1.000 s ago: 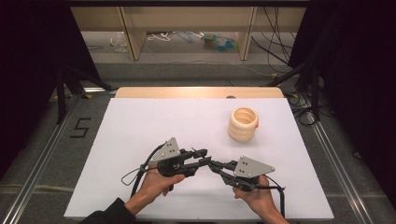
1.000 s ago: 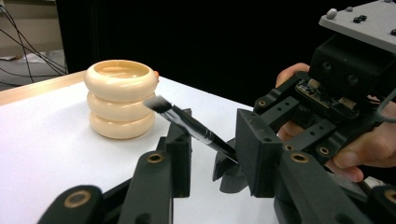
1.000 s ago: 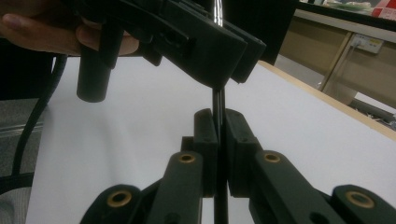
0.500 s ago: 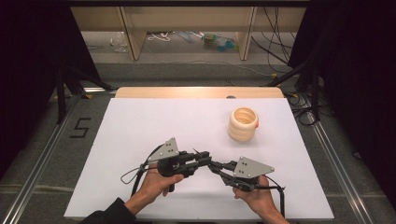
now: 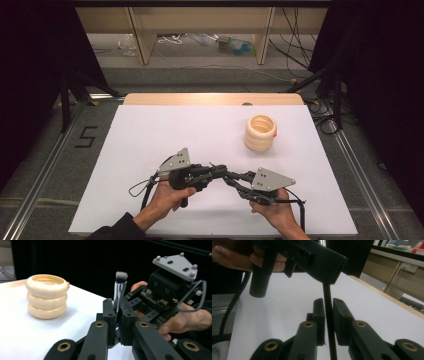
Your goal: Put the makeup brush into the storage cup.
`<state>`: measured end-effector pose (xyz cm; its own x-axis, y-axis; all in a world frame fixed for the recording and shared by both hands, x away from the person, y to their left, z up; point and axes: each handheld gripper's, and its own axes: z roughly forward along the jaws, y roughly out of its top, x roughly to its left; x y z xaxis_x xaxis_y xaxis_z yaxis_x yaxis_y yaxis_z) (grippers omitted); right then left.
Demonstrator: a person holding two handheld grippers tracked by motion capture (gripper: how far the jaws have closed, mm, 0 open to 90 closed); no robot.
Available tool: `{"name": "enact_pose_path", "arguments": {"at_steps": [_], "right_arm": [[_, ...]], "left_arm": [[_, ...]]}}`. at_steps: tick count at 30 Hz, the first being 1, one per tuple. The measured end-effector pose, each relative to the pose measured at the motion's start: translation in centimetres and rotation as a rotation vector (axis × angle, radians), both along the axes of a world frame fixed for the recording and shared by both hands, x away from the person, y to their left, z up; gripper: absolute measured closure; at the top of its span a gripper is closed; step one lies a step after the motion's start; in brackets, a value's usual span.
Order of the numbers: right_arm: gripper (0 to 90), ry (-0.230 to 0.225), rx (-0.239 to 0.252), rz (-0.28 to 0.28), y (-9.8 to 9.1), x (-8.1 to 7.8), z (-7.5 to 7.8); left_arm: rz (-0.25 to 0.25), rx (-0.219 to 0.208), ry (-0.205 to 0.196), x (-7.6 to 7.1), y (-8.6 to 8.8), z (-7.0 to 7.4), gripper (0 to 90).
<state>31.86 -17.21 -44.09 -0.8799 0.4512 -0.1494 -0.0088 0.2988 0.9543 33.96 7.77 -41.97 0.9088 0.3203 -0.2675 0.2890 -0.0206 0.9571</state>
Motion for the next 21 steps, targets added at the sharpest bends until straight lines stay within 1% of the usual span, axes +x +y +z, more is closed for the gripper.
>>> {"name": "enact_pose_path", "arguments": {"at_steps": [1, 2, 3, 4, 5, 6, 7, 9, 10, 11, 12, 13, 14, 15, 16, 17, 18, 19, 20, 21], "right_arm": [[74.2, 0.006, -0.002, -0.004, 0.0, 0.0, 0.0], [72.0, 0.002, -0.002, -0.019, -0.2, 0.0, 0.1], [70.6, 0.010, -0.011, -0.026, -0.4, 0.0, 0.2], [67.7, 0.011, 0.001, -0.021, -0.4, 0.1, 0.3], [63.7, 0.010, 0.004, -0.040, -0.5, 0.1, 0.3], [60.7, 0.025, -0.001, -0.045, -0.7, 0.1, 0.4], [58.8, 0.040, -0.001, -0.053, -0.8, 0.2, 0.4], [53.4, 0.053, -0.006, -0.077, -1.0, 0.2, 0.3], [51.9, 0.066, -0.013, -0.082, -1.1, 0.2, 0.3], [50.6, 0.077, -0.021, -0.084, -1.3, 0.2, 0.4], [49.2, 0.072, -0.006, -0.086, -1.3, 0.3, 0.3], [48.2, 0.083, -0.026, -0.101, -1.5, 0.2, 0.4], [47.3, 0.094, -0.023, -0.106, -1.6, 0.3, 0.4], [46.3, 0.092, -0.020, -0.124, -1.7, 0.3, 0.3], [45.2, 0.095, -0.023, -0.129, -1.8, 0.3, 0.3], [44.1, 0.111, -0.032, -0.134, -2.0, 0.3, 0.4], [42.9, 0.113, -0.040, -0.151, -2.3, 0.3, 0.4], [41.5, 0.122, -0.028, -0.158, -2.4, 0.4, 0.3], [40.5, 0.125, -0.023, -0.170, -2.5, 0.4, 0.2], [40.0, 0.137, -0.033, -0.173, -2.8, 0.5, 0.2]], "left_arm": [[0.003, -0.004, -0.002, 0.2, 0.2, 0.1, 85.2], [0.014, -0.009, 0.004, 0.2, 0.3, 0.1, 85.2], [0.019, -0.015, 0.003, 0.3, 0.5, 0.2, 85.2], [0.028, -0.017, 0.007, 0.3, 0.6, 0.3, 85.2], [0.028, -0.012, -0.006, 0.4, 0.7, 0.4, 85.2], [0.046, -0.011, 0.000, 0.3, 0.8, 0.4, 85.2], [0.046, -0.002, -0.014, 0.5, 0.9, 0.5, 85.2], [0.055, 0.005, -0.025, 0.5, 1.0, 0.6, 85.1], [0.050, 0.009, -0.039, 0.6, 1.1, 0.7, 85.1], [0.052, 0.015, -0.045, 0.7, 1.1, 0.7, 85.1], [0.067, 0.017, -0.037, 0.6, 1.1, 0.7, 85.1], [0.083, 0.023, -0.035, 0.6, 1.2, 0.7, 85.1], [0.083, 0.031, -0.045, 0.7, 1.2, 0.7, 85.1], [0.092, 0.038, -0.046, 0.6, 1.2, 0.7, 85.1], [0.098, 0.047, -0.054, 0.6, 1.2, 0.7, 85.1], [0.093, 0.056, -0.071, 0.7, 1.2, 0.8, 85.1], [0.101, 0.059, -0.064, 0.7, 1.2, 0.8, 85.1], [0.108, 0.063, -0.063, 0.8, 1.2, 0.8, 85.1], [0.106, 0.069, -0.076, 0.9, 1.2, 0.8, 85.1], [0.112, 0.065, -0.070, 1.0, 1.2, 0.8, 85.1]]}}
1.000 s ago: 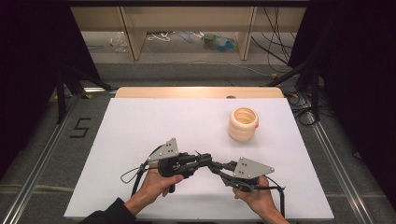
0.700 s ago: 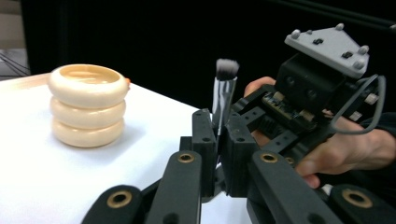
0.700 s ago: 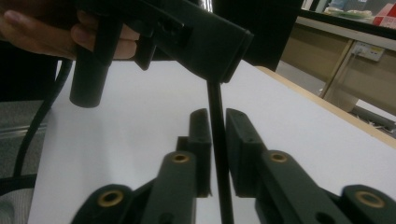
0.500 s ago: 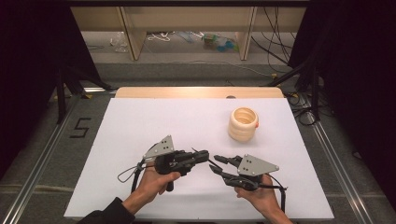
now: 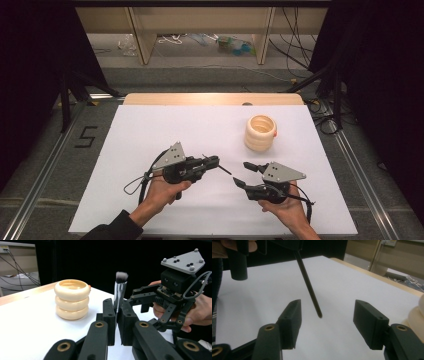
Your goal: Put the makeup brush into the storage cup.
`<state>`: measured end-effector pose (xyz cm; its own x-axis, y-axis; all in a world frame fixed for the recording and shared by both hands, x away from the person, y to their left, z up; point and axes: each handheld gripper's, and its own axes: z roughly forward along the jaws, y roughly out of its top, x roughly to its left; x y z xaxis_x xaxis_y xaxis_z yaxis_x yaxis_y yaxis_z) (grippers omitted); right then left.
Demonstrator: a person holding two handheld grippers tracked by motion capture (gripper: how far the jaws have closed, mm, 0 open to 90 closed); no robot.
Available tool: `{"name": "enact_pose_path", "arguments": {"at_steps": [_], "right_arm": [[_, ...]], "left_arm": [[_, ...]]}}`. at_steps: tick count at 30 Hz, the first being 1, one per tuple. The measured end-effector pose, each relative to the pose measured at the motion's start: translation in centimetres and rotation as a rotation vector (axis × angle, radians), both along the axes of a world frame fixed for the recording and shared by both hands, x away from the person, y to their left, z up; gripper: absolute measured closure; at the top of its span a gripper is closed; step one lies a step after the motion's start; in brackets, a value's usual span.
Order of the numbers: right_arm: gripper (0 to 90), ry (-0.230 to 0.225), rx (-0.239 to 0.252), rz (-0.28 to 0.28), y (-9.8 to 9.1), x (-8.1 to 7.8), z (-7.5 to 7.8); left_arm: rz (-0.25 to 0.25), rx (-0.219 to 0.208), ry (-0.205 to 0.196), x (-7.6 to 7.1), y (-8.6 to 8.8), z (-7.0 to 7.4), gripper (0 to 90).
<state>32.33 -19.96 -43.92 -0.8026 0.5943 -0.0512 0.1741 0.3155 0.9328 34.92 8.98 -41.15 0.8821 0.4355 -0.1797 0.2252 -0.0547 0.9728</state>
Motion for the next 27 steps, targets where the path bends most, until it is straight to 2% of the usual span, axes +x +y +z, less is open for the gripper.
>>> {"name": "enact_pose_path", "arguments": {"at_steps": [1, 4, 6, 8, 10, 12, 15, 18, 19, 20, 24, 26, 27], "right_arm": [[39.2, -0.011, -0.011, -0.009, -0.2, 0.0, 0.0], [36.4, 0.013, -0.006, -0.035, -0.6, 0.0, -0.1], [35.5, 0.002, -0.005, -0.046, -0.8, 0.0, -0.2], [34.0, 0.005, -0.021, -0.052, -1.0, -0.1, -0.1], [32.9, 0.005, -0.018, -0.062, -1.2, -0.3, -0.2], [31.6, 0.015, -0.038, -0.061, -1.5, -0.5, -0.1], [30.9, 0.028, -0.043, -0.074, -2.0, -0.7, -0.3], [30.2, 0.047, -0.022, -0.091, -2.8, -0.8, -0.3], [29.0, 0.046, -0.016, -0.105, -3.1, -0.9, -0.4], [28.1, 0.046, -0.010, -0.116, -3.3, -0.9, -0.5], [26.8, 0.043, -0.020, -0.134, -4.0, -1.0, -0.6], [26.6, 0.043, -0.022, -0.134, -4.2, -1.0, -0.6], [26.3, 0.049, -0.020, -0.138, -4.3, -1.1, -0.7]], "left_arm": [[0.002, 0.004, -0.002, 0.1, 0.0, 0.0, 85.1], [0.012, 0.014, 0.002, 0.4, -0.1, 0.0, 85.1], [0.027, 0.020, 0.007, 0.7, -0.1, -0.1, 85.1], [0.031, 0.033, -0.005, 1.0, 0.0, 0.0, 85.1], [0.040, 0.028, -0.003, 1.2, 0.1, 0.1, 85.1], [0.048, 0.034, -0.010, 1.5, 0.2, 0.3, 85.1], [0.059, 0.030, -0.007, 1.9, 0.4, 0.7, 85.1], [0.054, 0.033, -0.003, 2.3, 0.4, 0.9, 85.1], [0.050, 0.037, 0.012, 2.5, 0.3, 0.9, 85.1], [0.054, 0.046, 0.001, 2.6, 0.3, 0.9, 85.1], [0.053, 0.056, 0.007, 3.0, -0.2, 1.1, 85.1], [0.040, 0.074, -0.003, 3.4, -0.4, 1.3, 85.0], [0.045, 0.067, 0.003, 3.5, -0.6, 1.3, 85.0]]}}
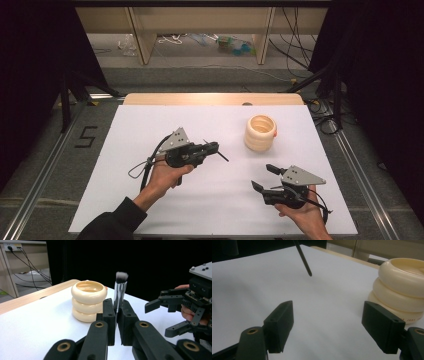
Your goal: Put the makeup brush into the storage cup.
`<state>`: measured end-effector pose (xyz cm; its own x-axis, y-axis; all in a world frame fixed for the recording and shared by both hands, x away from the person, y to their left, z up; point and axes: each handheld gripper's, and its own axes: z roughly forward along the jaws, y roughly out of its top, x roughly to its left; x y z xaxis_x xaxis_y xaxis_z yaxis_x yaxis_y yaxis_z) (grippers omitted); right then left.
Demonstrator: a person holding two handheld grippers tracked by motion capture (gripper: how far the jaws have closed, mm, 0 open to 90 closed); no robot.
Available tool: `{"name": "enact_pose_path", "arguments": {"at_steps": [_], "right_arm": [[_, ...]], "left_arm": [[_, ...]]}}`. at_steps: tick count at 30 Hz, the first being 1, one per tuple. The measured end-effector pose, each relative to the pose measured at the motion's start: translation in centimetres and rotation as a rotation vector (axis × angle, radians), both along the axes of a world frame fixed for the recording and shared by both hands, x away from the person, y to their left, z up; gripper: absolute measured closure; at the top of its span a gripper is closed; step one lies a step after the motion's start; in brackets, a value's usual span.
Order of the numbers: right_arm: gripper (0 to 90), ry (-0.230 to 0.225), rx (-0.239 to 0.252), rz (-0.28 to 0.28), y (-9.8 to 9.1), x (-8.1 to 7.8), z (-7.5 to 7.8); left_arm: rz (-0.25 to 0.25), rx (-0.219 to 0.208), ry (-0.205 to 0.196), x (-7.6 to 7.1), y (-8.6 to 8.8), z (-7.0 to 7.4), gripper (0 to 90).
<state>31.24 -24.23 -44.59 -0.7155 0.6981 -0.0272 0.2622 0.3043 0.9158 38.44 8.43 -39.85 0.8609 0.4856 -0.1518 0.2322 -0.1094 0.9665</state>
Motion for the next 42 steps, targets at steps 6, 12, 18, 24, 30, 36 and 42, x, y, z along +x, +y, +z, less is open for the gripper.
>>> {"name": "enact_pose_path", "arguments": {"at_steps": [6, 12, 18, 24, 30, 36, 42], "right_arm": [[22.7, 0.023, -0.020, -0.018, -0.5, -0.2, -0.1], [19.7, 0.011, -0.023, -0.039, -0.9, -0.5, -0.1], [18.8, 0.016, -0.041, -0.060, -1.3, -1.1, -0.1], [19.0, 0.004, -0.050, -0.062, -1.4, -1.3, 0.0], [19.1, 0.003, -0.044, -0.061, -1.5, -1.3, 0.0], [19.1, 0.003, -0.042, -0.060, -1.5, -1.2, 0.0], [19.6, 0.005, -0.042, -0.055, -1.4, -1.3, 0.0]], "left_arm": [[0.001, 0.020, 0.008, 1.1, -0.7, 0.2, 85.0], [0.011, 0.013, 0.024, 2.3, -1.3, 0.5, 85.1], [0.023, 0.043, 0.017, 3.8, -1.8, 1.0, 85.0], [0.012, 0.060, -0.002, 5.3, -2.9, 1.7, 85.0], [0.011, 0.081, 0.021, 6.1, -4.2, 2.4, 85.1], [0.015, 0.079, 0.005, 6.5, -5.2, 3.0, 85.1], [0.021, 0.076, 0.012, 7.3, -6.1, 3.4, 85.1]]}}
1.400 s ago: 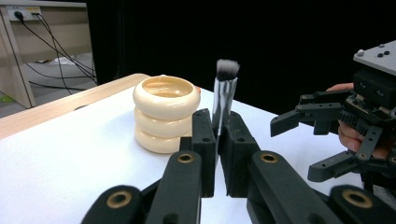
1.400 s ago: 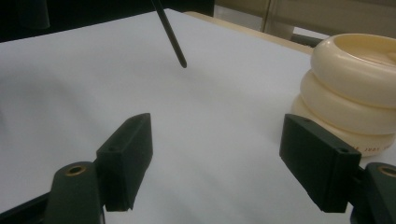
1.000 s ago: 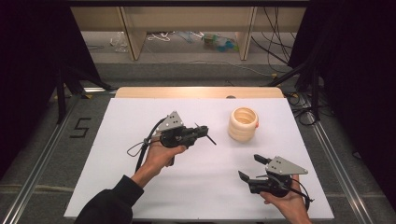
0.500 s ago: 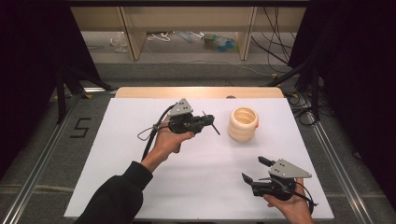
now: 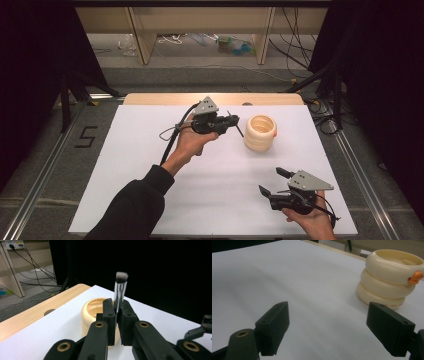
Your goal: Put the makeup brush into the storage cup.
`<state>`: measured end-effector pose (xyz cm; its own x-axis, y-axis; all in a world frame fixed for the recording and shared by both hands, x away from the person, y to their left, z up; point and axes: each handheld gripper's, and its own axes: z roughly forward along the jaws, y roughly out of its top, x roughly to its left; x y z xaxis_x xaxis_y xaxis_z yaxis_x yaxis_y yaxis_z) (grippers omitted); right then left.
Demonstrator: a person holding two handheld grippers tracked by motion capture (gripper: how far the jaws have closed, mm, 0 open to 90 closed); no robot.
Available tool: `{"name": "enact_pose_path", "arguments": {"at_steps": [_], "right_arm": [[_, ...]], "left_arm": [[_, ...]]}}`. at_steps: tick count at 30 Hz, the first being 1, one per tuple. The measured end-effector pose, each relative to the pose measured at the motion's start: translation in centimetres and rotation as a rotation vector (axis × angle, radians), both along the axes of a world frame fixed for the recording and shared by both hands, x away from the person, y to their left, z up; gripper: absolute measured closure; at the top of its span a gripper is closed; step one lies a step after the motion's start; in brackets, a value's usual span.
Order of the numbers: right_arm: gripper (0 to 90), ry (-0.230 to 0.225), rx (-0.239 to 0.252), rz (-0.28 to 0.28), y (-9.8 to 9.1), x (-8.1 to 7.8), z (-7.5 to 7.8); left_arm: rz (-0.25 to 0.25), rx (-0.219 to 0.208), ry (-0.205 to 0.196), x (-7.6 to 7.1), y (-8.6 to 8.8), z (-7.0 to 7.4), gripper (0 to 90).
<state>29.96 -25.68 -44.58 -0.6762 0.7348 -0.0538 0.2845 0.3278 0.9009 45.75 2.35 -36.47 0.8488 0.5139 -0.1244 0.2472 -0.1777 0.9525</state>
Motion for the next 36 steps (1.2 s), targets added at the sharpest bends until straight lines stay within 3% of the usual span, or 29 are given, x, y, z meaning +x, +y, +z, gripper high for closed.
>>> {"name": "enact_pose_path", "arguments": {"at_steps": [3, 10, 20, 36], "right_arm": [[19.8, 0.016, 0.004, 0.002, 0.0, 0.0, 0.0], [19.9, 0.003, 0.004, 0.008, 0.0, 0.1, 0.0], [20.0, 0.012, -0.006, 0.004, 0.0, 0.0, 0.0], [20.1, 0.010, 0.005, 0.021, 0.2, 0.2, -0.1]], "left_arm": [[0.002, -0.003, 0.010, 0.5, -0.4, 0.0, 85.1], [0.010, 0.002, 0.015, 1.3, -0.9, 0.0, 85.1], [0.036, 0.021, 0.001, 2.0, -1.4, 0.5, 85.1], [0.044, 0.023, -0.007, 3.1, -3.5, 1.6, 85.1]]}}
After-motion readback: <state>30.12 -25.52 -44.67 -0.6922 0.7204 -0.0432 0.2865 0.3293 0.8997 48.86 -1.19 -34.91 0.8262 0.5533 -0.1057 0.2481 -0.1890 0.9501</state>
